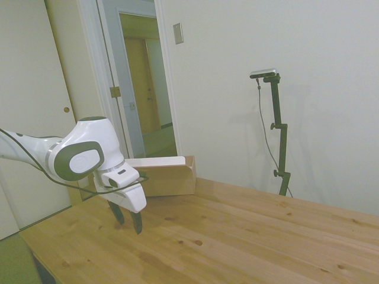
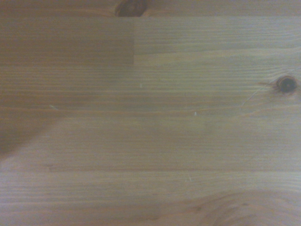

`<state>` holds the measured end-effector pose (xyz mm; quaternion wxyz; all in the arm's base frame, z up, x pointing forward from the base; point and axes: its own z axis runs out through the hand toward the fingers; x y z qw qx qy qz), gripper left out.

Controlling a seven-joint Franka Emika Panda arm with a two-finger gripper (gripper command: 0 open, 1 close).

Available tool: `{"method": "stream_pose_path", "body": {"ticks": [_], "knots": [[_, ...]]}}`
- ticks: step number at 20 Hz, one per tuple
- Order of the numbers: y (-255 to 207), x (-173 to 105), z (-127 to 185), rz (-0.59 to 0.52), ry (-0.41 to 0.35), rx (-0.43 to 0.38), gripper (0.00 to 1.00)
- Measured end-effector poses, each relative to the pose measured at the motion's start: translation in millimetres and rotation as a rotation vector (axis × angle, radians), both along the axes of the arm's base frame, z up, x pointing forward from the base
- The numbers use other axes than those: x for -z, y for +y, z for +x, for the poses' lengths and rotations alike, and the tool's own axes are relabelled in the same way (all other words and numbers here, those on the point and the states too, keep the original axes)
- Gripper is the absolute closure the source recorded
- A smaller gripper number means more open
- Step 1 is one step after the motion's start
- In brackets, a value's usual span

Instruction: Close the box

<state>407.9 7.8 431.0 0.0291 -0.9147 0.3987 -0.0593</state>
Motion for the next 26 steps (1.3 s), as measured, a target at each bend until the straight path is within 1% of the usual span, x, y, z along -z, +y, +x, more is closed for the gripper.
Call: {"method": "stream_pose_path", "body": {"ticks": [4,7,11,14,17,20,26], "knots": [[2,-1,1,-0.003,-0.002,-0.016,0.0],[7,-14,5,-0.006,-0.033,-0.039,0.0],[2,-38,17,-0.011,-0.09,-0.074,0.0],[-1,-48,35,-0.028,-0.14,-0.114,0.0],[7,-55,61,-0.051,-0.182,-0.17,0.0],[22,-62,84,-0.068,-0.223,-0.227,0.0],[55,-74,117,-0.095,-0.267,-0.315,0.0]]}}
